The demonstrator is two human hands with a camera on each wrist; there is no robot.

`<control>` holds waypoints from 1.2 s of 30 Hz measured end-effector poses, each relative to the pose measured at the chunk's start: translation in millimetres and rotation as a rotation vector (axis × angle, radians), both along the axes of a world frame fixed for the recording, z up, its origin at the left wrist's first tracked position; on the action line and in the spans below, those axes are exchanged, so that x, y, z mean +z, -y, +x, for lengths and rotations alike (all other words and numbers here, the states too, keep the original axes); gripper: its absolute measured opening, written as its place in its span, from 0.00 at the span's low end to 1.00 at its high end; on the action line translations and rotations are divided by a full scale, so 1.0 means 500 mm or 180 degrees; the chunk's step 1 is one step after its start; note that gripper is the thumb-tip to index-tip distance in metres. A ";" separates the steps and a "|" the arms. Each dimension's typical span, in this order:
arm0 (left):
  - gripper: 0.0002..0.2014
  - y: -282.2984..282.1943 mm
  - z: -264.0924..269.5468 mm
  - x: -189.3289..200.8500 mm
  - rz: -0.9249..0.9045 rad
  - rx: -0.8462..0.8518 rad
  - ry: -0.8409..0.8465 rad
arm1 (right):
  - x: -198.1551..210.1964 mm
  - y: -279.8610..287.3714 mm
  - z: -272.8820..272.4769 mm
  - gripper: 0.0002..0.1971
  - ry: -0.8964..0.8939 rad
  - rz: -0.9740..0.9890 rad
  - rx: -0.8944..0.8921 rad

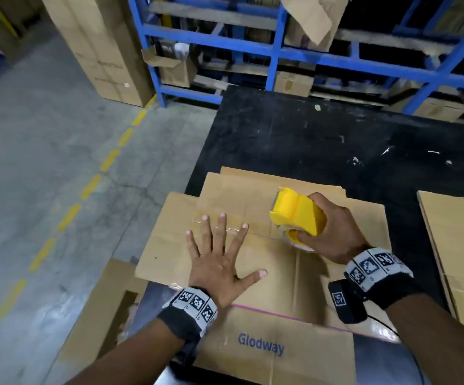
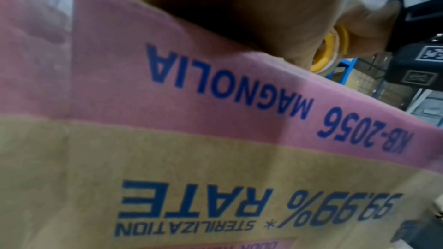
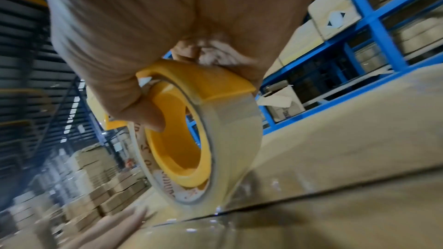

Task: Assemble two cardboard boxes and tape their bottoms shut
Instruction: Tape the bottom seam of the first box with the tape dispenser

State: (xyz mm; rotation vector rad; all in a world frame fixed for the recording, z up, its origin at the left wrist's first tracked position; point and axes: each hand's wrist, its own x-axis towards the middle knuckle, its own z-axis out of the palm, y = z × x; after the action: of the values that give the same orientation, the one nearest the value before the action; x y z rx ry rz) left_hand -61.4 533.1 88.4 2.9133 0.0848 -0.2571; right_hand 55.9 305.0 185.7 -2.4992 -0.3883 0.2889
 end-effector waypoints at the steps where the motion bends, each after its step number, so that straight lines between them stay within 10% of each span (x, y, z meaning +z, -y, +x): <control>1: 0.55 0.003 -0.004 -0.002 -0.0039 0.0004 0.0035 | 0.006 -0.029 -0.007 0.31 -0.0010 0.0015 0.0120; 5: 0.63 -0.015 -0.011 0.002 -0.0600 0.0114 0.0221 | -0.010 -0.142 -0.026 0.31 0.0014 -0.0004 0.0544; 10: 0.35 -0.113 -0.013 0.047 -0.3129 0.0982 0.0991 | -0.037 -0.196 -0.025 0.30 0.0059 -0.0327 0.0540; 16: 0.15 -0.161 0.038 0.118 -0.4423 0.1562 0.0869 | -0.037 -0.198 -0.030 0.31 0.0145 -0.0442 0.0531; 36: 0.14 -0.169 0.089 0.117 -0.5348 0.2492 -0.0033 | -0.033 -0.208 -0.023 0.34 0.0135 -0.0916 0.0692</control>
State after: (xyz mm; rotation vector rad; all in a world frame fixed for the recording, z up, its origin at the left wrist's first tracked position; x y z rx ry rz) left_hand -17.1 617.5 146.9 1.0813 0.6169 -0.0884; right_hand 44.2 409.2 169.4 -2.7497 -0.6806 0.4029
